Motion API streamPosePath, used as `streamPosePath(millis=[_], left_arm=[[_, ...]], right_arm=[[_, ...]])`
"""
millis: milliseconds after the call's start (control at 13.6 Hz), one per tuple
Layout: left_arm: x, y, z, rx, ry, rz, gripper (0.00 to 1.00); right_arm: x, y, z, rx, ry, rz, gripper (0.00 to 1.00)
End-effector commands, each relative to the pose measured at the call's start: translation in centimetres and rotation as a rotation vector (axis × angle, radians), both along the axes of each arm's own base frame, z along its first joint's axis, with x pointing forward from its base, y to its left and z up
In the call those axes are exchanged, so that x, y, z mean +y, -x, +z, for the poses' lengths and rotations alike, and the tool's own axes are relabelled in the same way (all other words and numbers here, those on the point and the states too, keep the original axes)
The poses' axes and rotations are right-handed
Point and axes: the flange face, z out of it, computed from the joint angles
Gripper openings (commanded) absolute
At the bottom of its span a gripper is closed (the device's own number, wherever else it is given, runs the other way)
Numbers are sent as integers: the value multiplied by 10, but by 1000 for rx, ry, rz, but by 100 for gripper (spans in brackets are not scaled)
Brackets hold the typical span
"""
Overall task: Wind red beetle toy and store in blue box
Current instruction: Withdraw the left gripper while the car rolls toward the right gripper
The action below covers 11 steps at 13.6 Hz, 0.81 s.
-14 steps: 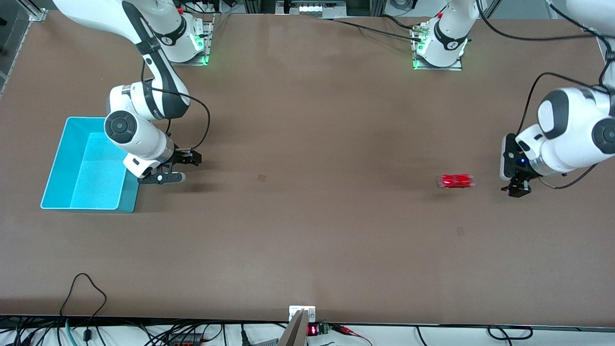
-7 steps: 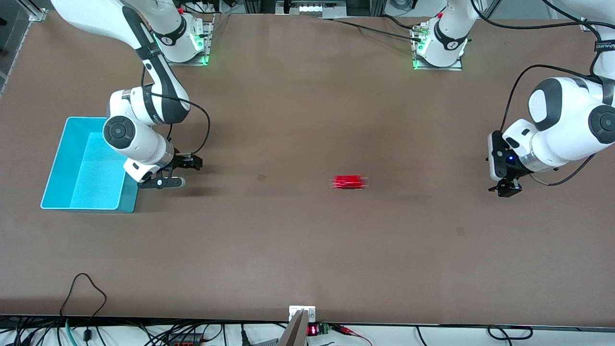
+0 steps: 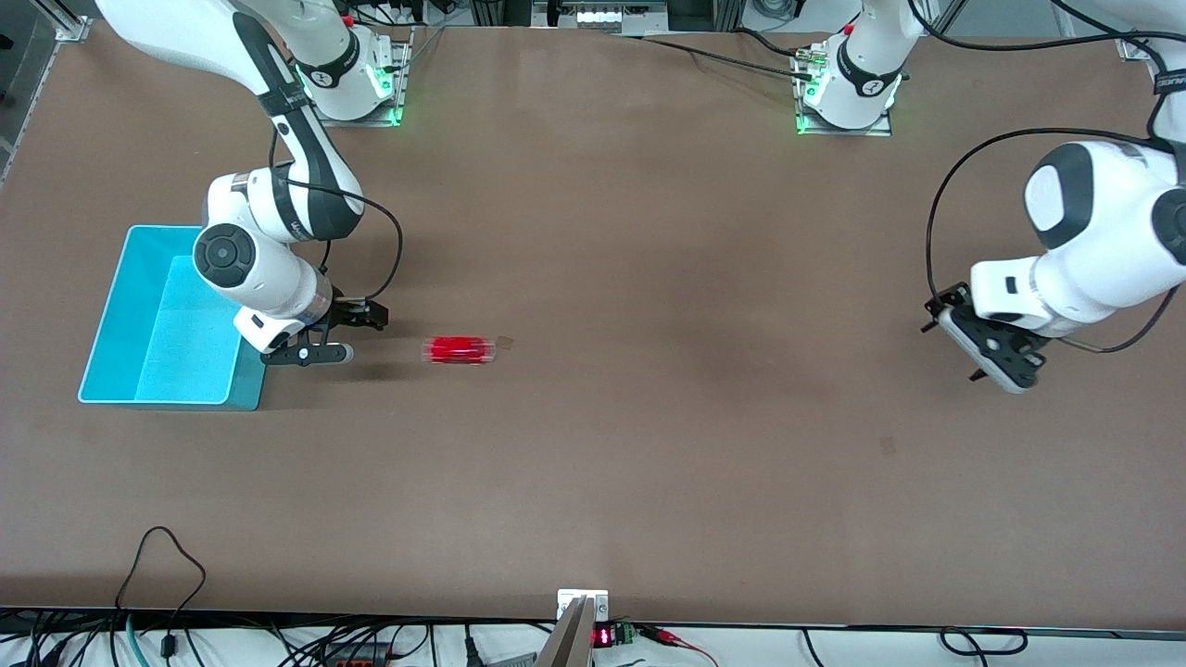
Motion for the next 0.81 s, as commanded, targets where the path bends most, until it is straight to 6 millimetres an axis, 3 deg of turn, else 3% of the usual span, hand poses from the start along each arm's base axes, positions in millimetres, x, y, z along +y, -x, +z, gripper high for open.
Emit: streamPosePath(millis=[0,221,515,735], left_arm=[[7,-4,35,-24,22,229,100],[9,-8,77,31,26,432,100],[20,-4,96,48,49,702,100],[11,-4,121,56,46,785,100]], right_arm=[[-10,-6,5,3,-11,-24,100],[-17,-12,11,-12,-15,-23,100],[-22,-17,16,-23,-22,50,100],[-37,-23,22,-35,-33,195,100]])
